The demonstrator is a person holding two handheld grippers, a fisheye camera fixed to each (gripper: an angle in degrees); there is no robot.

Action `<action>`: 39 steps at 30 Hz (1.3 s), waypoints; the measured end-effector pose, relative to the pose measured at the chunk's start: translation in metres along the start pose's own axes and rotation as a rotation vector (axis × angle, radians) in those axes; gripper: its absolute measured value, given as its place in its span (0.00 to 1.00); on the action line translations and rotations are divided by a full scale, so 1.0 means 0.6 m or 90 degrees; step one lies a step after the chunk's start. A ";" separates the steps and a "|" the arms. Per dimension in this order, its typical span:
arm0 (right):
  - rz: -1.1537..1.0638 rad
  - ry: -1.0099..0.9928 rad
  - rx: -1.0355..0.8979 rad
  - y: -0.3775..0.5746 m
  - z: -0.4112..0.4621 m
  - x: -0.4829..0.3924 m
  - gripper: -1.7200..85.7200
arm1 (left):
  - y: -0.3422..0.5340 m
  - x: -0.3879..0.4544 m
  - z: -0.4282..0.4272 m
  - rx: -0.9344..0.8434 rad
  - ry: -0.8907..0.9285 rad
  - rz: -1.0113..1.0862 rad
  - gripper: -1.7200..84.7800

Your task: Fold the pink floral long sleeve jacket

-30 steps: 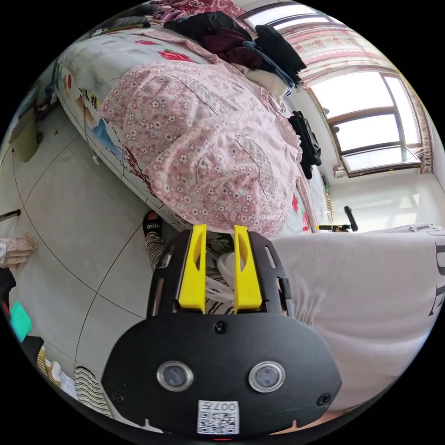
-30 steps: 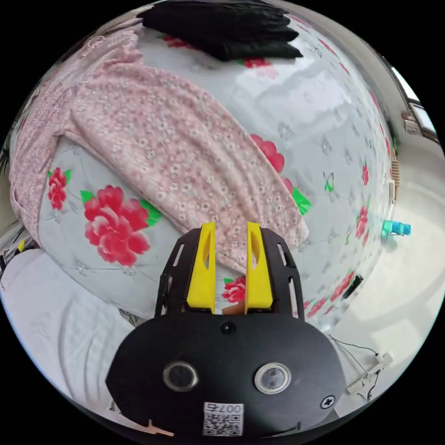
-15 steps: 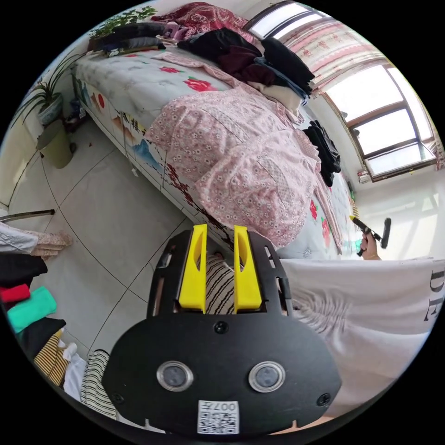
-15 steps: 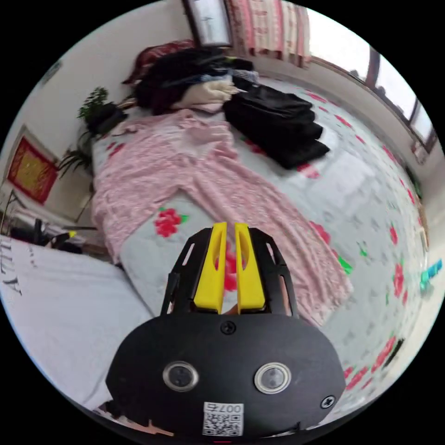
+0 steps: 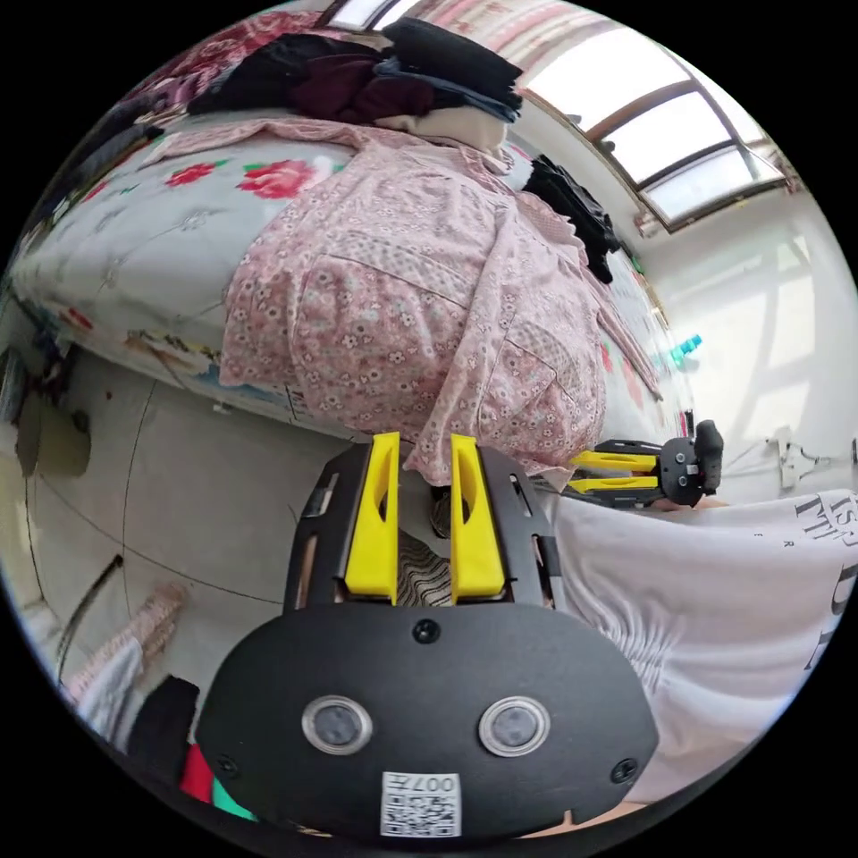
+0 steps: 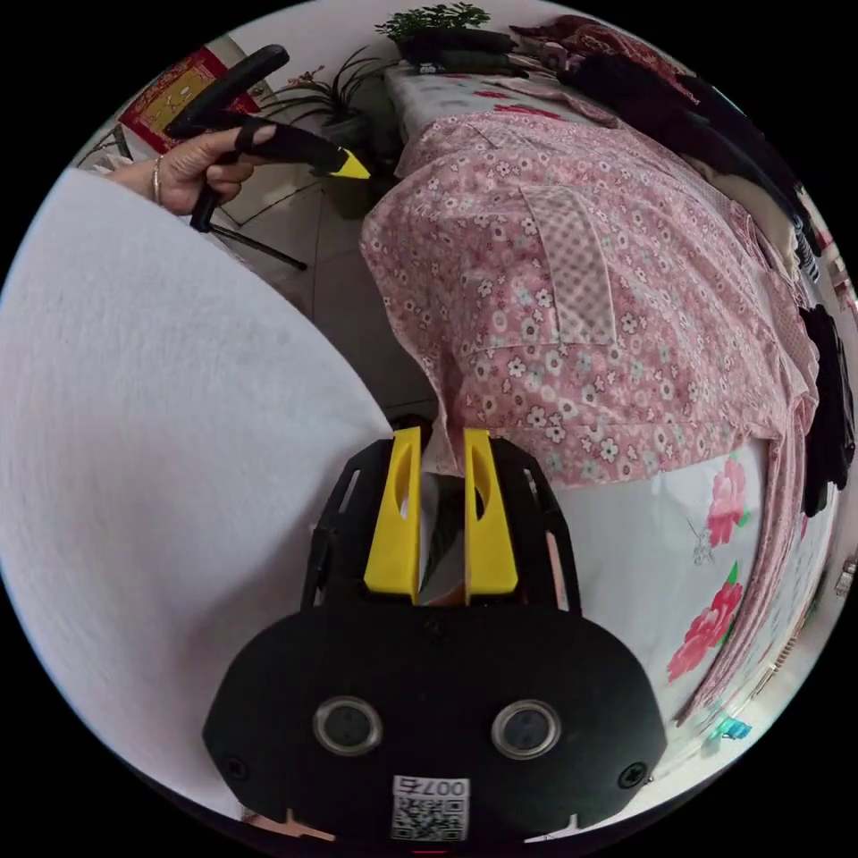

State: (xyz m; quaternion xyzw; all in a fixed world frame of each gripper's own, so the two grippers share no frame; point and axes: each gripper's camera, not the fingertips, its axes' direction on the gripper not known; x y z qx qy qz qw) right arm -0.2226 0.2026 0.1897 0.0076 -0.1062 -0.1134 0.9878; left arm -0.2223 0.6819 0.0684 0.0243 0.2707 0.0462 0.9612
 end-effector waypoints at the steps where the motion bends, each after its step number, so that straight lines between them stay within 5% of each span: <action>1: 0.004 0.013 -0.014 -0.002 0.010 -0.005 0.04 | -0.010 -0.002 0.005 -0.002 0.004 0.021 0.11; 4: 0.044 0.095 -0.058 -0.004 0.026 -0.022 0.03 | -0.036 -0.001 0.019 -0.007 0.006 0.067 0.10; 8: 0.273 0.146 0.089 0.078 -0.110 -0.017 0.02 | -0.061 -0.005 0.054 -0.035 -0.049 0.091 0.05; 11: 0.480 0.088 0.197 0.198 -0.164 -0.026 0.02 | -0.072 -0.014 0.097 -0.078 -0.123 0.083 0.02; 15: 0.638 -0.049 0.156 0.263 -0.091 -0.038 0.02 | -0.073 -0.020 0.135 -0.093 -0.102 0.098 0.01; 29: 0.567 -0.154 0.006 0.239 -0.075 0.036 0.05 | -0.007 0.014 0.204 -0.120 0.013 0.191 0.03; 32: 0.563 -0.077 -0.022 0.244 -0.098 0.044 0.03 | -0.006 0.011 0.231 -0.137 0.017 0.181 0.03; 34: 0.592 -0.007 0.024 0.247 -0.130 0.050 0.02 | -0.016 0.004 0.242 -0.141 0.013 0.162 0.03; 36: 0.581 -0.084 0.129 0.237 -0.174 0.063 0.02 | -0.024 0.000 0.246 -0.133 0.016 0.155 0.04; 39: 0.550 -0.067 0.090 0.221 -0.161 0.059 0.02 | -0.035 -0.007 0.266 -0.138 0.015 0.157 0.05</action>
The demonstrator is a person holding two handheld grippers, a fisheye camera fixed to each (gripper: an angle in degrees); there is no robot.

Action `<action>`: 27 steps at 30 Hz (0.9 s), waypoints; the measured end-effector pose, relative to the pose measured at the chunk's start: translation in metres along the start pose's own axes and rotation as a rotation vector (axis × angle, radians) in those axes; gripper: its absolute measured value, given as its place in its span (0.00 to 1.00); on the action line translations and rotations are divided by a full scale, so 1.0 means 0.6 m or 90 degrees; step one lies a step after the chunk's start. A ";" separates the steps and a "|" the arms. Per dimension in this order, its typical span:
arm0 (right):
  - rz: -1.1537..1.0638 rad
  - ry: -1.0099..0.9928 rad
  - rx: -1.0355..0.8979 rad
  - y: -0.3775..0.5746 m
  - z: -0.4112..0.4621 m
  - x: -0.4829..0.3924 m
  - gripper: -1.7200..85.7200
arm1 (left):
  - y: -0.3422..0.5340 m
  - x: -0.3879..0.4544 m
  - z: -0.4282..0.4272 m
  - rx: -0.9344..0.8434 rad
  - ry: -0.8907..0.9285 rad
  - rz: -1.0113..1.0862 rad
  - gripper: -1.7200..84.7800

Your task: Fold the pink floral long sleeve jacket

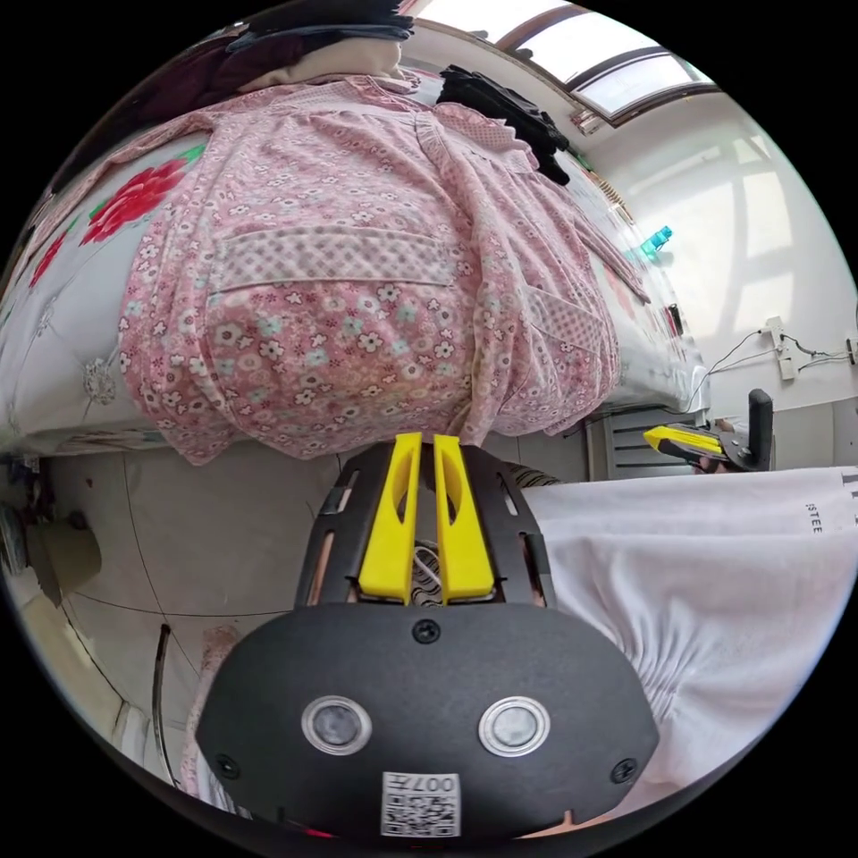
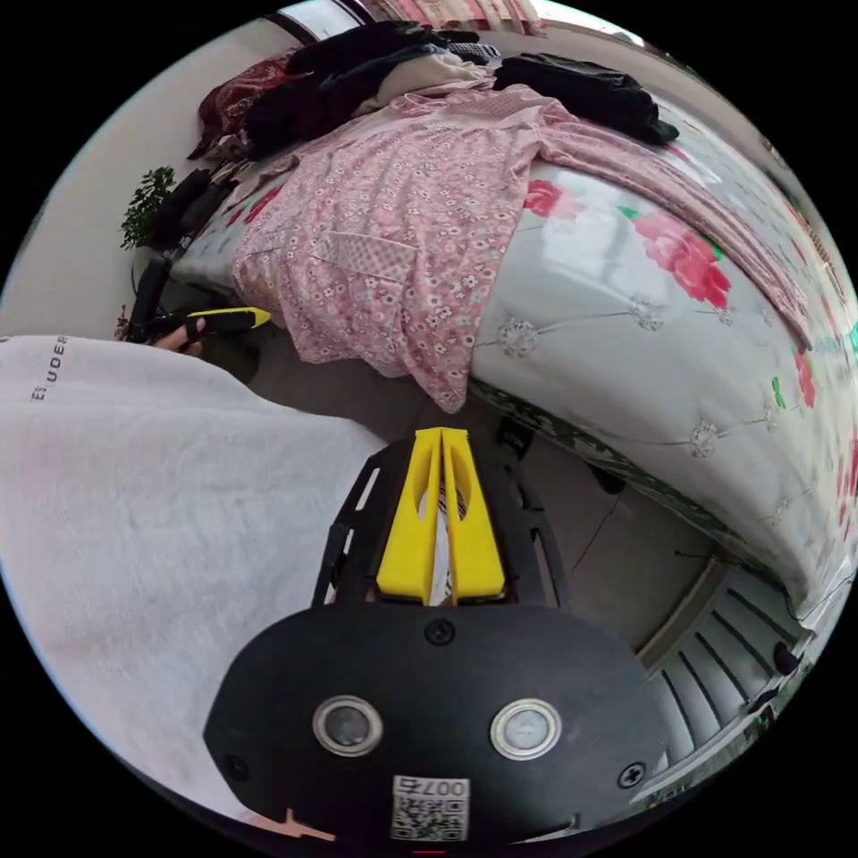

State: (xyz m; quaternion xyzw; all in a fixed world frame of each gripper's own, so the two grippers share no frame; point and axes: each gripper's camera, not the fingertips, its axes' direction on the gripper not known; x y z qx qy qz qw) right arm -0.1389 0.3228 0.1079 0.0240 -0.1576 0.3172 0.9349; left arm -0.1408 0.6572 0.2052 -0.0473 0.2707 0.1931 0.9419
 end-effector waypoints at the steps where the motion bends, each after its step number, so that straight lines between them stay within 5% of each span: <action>1: 0.011 0.024 -0.008 -0.001 0.004 0.006 0.02 | -0.006 -0.005 0.010 -0.010 0.003 0.003 0.06; 13: 0.199 0.146 0.173 -0.185 -0.212 0.439 0.05 | -0.070 -0.020 0.025 -0.014 -0.016 -0.064 0.08; 22: 0.089 0.192 -0.004 -0.360 -0.089 0.623 0.03 | -0.118 -0.034 0.066 -0.048 -0.050 -0.177 0.08; 27: 0.061 0.407 -0.091 -0.350 -0.068 0.735 0.02 | -0.141 -0.032 0.072 -0.057 -0.069 -0.186 0.08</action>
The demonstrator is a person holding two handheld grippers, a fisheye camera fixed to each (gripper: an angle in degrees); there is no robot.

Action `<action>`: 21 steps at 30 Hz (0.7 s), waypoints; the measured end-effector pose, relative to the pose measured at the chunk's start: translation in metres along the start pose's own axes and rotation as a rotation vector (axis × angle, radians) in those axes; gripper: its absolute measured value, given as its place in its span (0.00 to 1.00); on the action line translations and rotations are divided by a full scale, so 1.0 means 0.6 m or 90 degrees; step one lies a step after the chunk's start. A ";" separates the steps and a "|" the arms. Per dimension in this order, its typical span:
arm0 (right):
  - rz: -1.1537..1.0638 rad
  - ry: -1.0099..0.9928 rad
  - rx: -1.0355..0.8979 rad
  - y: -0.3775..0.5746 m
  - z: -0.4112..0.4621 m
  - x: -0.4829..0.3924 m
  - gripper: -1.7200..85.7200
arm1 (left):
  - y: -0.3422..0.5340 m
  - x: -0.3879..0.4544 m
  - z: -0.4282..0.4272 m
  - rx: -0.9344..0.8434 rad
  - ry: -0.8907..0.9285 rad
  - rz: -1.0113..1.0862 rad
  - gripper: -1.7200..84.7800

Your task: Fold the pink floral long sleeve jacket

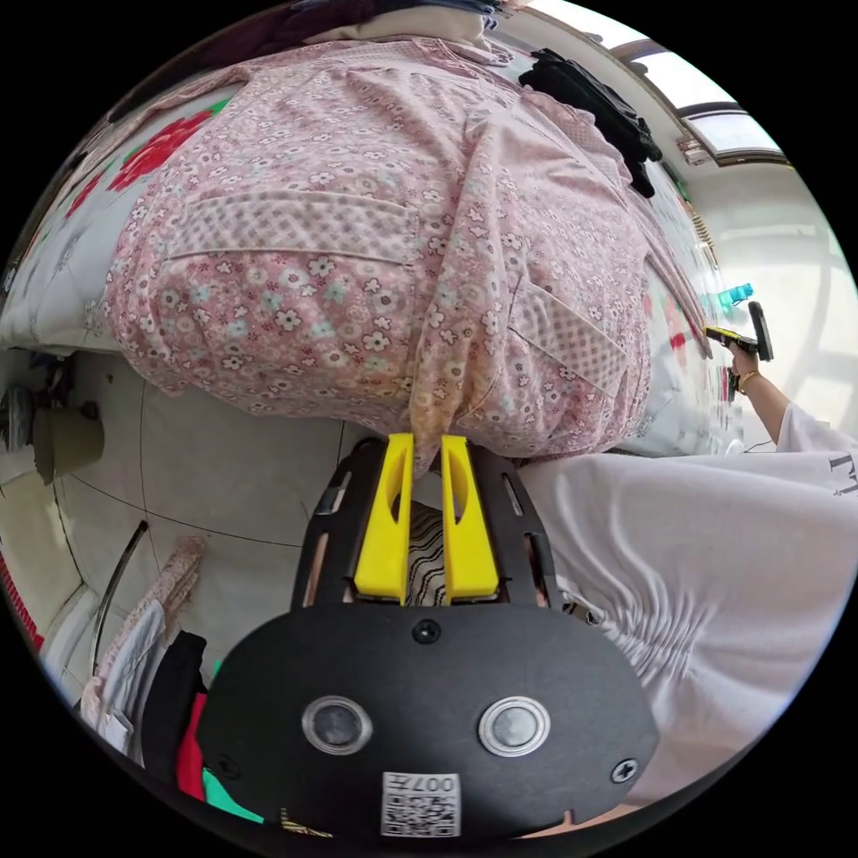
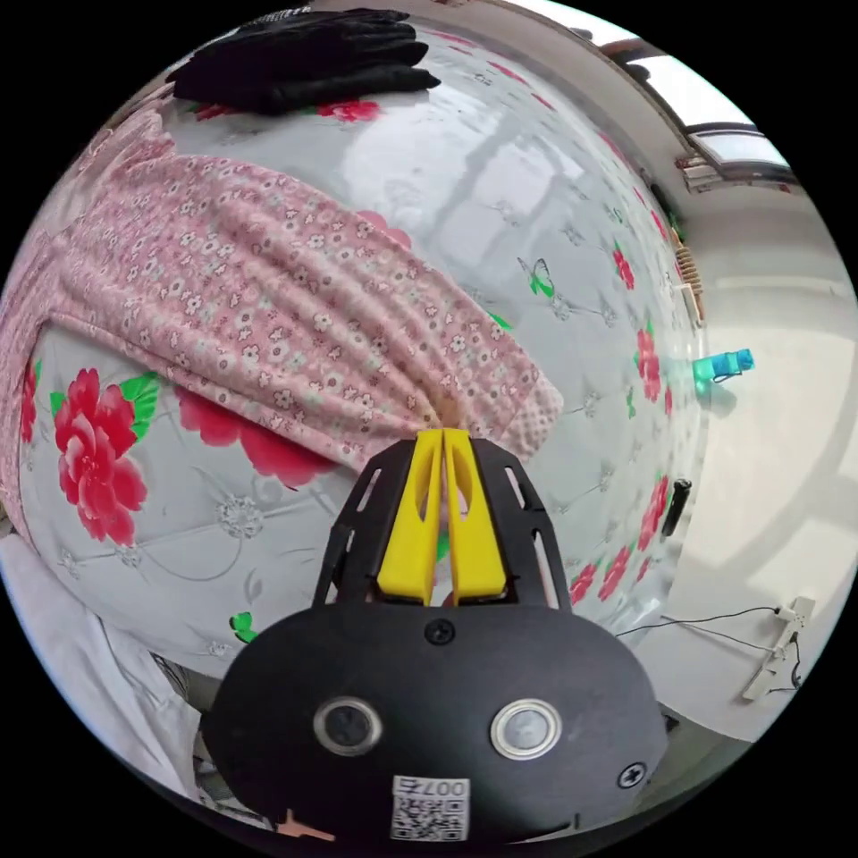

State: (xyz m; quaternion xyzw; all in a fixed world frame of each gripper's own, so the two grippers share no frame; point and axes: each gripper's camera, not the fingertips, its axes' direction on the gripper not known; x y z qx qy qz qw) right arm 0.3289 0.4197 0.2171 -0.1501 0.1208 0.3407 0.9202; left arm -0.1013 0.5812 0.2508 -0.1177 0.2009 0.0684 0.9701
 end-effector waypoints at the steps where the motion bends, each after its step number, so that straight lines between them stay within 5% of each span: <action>1: 0.017 0.004 -0.022 -0.004 0.008 0.018 0.02 | -0.001 -0.002 -0.004 0.006 -0.003 -0.006 0.08; 6: 0.113 -0.058 0.193 -0.002 -0.123 0.108 0.02 | 0.023 -0.036 -0.037 0.060 0.002 -0.069 0.09; 9: -0.014 -0.222 0.306 -0.066 -0.203 0.026 0.02 | 0.044 -0.067 -0.034 0.086 0.022 -0.108 0.10; 14: -0.266 -0.410 0.341 -0.227 -0.286 -0.228 0.04 | 0.031 -0.079 0.006 0.086 0.057 -0.112 0.13; 21: -0.442 -0.335 0.195 -0.386 -0.247 -0.537 0.05 | -0.017 -0.041 0.023 0.058 0.035 -0.062 0.02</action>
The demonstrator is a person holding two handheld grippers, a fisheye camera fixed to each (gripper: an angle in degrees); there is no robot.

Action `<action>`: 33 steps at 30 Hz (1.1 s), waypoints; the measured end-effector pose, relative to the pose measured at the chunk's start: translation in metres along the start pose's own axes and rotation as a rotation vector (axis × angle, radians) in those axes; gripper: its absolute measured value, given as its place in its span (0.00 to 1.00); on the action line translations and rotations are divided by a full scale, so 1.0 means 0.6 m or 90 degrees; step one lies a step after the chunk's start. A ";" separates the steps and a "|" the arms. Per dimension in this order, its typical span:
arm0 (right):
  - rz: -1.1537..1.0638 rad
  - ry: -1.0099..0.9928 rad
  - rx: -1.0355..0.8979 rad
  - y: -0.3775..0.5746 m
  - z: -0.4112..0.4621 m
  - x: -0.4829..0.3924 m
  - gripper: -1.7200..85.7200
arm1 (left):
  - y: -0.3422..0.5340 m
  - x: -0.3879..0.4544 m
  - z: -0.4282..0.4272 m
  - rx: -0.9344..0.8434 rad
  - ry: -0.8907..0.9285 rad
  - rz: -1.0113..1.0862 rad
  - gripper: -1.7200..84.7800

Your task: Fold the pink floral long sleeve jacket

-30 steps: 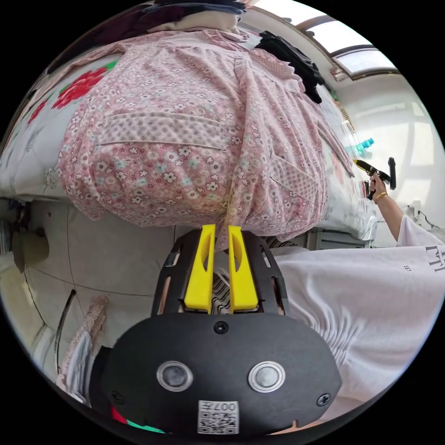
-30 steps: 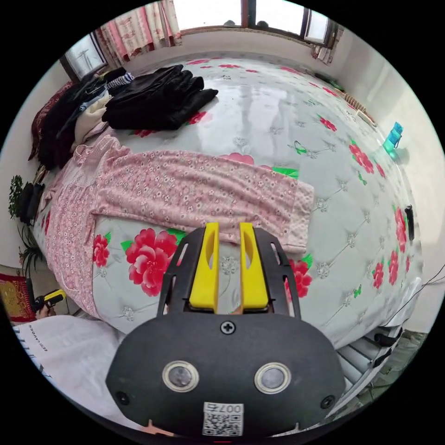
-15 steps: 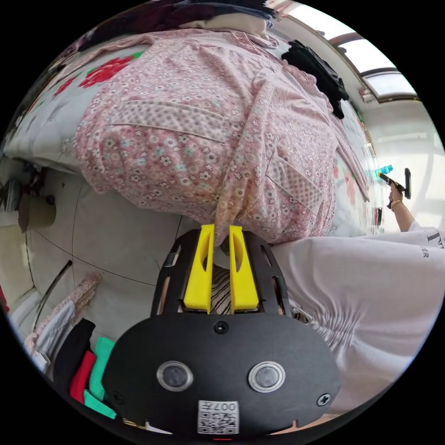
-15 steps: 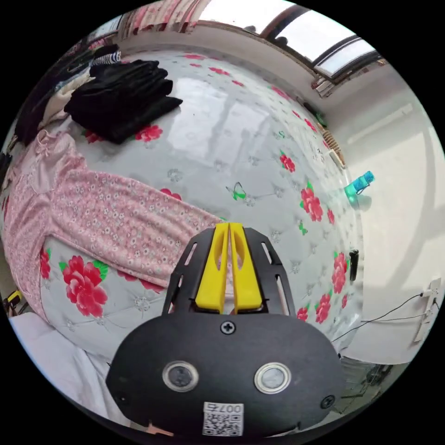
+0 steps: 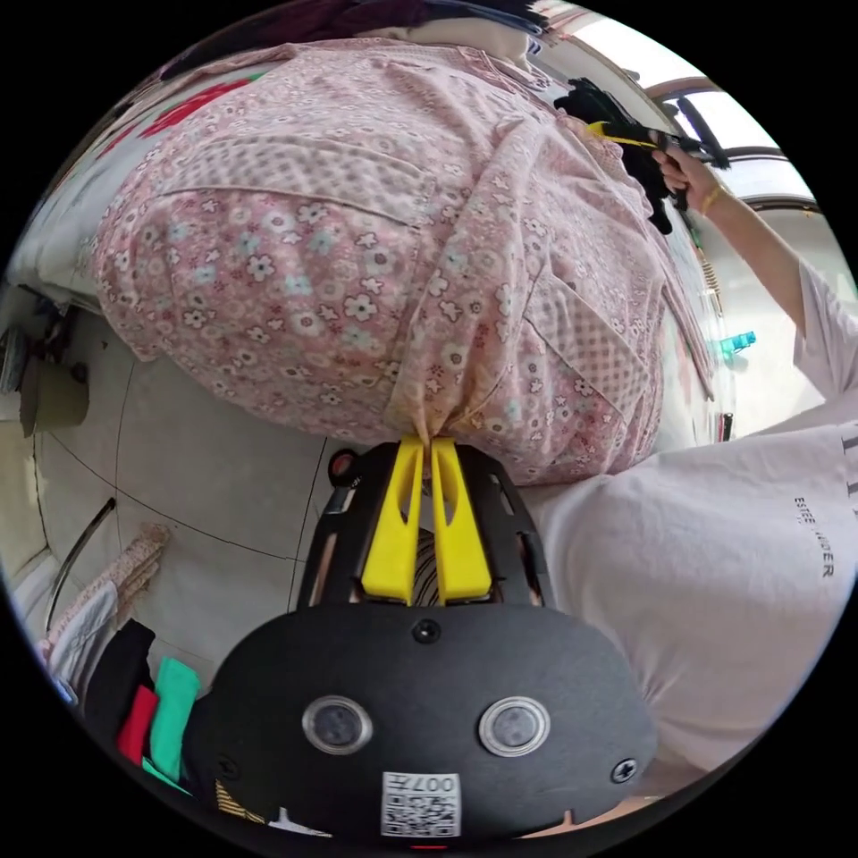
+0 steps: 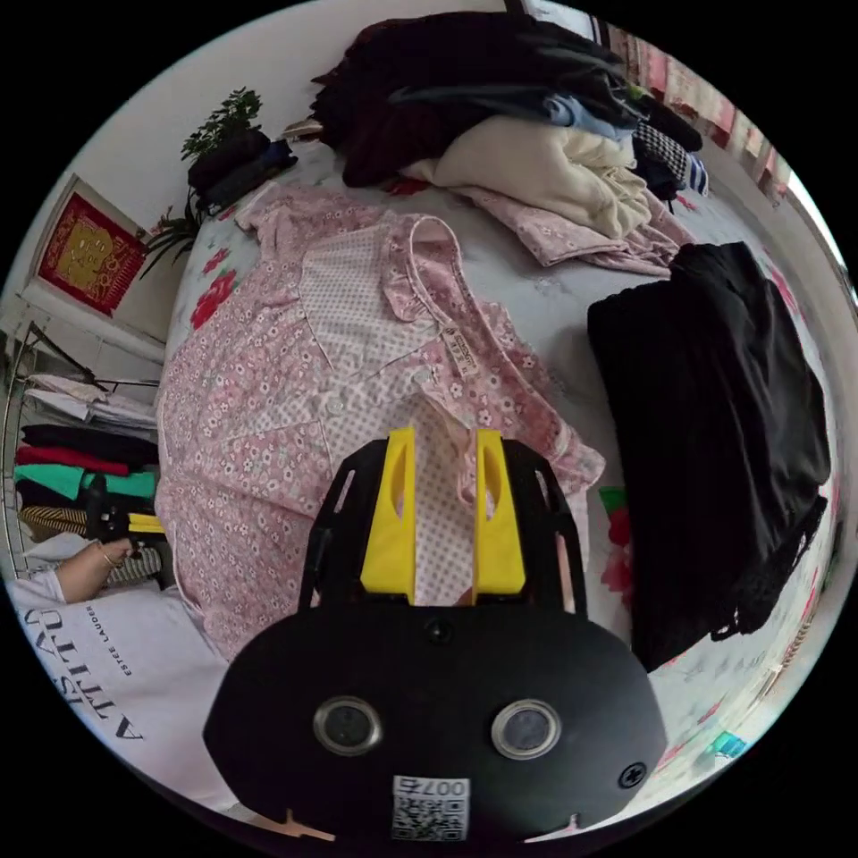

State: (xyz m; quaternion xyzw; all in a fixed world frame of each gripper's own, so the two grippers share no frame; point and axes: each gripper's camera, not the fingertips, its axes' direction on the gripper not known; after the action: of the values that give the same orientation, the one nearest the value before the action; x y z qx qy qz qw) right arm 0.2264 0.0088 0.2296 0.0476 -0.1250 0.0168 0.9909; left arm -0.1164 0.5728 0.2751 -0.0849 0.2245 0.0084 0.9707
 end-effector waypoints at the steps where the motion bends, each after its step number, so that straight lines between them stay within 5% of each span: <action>1: -0.004 0.001 -0.023 -0.005 0.017 -0.003 0.04 | 0.005 0.000 -0.006 0.001 0.007 0.002 0.01; 5: -0.045 0.061 -0.030 0.022 0.030 -0.032 0.02 | 0.055 0.002 -0.072 0.047 0.032 -0.010 0.01; 15: -0.107 0.122 0.182 0.106 -0.104 -0.063 0.02 | 0.211 0.135 -0.320 0.205 0.001 0.105 0.01; 23: -0.021 0.137 -0.034 0.066 0.094 -0.032 0.04 | 0.235 0.016 -0.207 0.148 0.029 -0.022 0.07; 27: -0.033 0.164 0.067 0.094 0.045 -0.059 0.05 | 0.244 -0.054 -0.199 0.163 0.061 -0.059 0.10; 33: -0.071 0.124 0.016 0.049 0.082 -0.077 0.05 | 0.179 -0.062 -0.138 0.148 0.095 -0.011 0.11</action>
State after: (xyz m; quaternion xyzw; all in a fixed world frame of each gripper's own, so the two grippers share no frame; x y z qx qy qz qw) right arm 0.1683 0.0323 0.2679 0.0652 -0.0252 -0.0324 0.9970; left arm -0.1919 0.6658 0.2010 0.0261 0.2947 -0.0324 0.9547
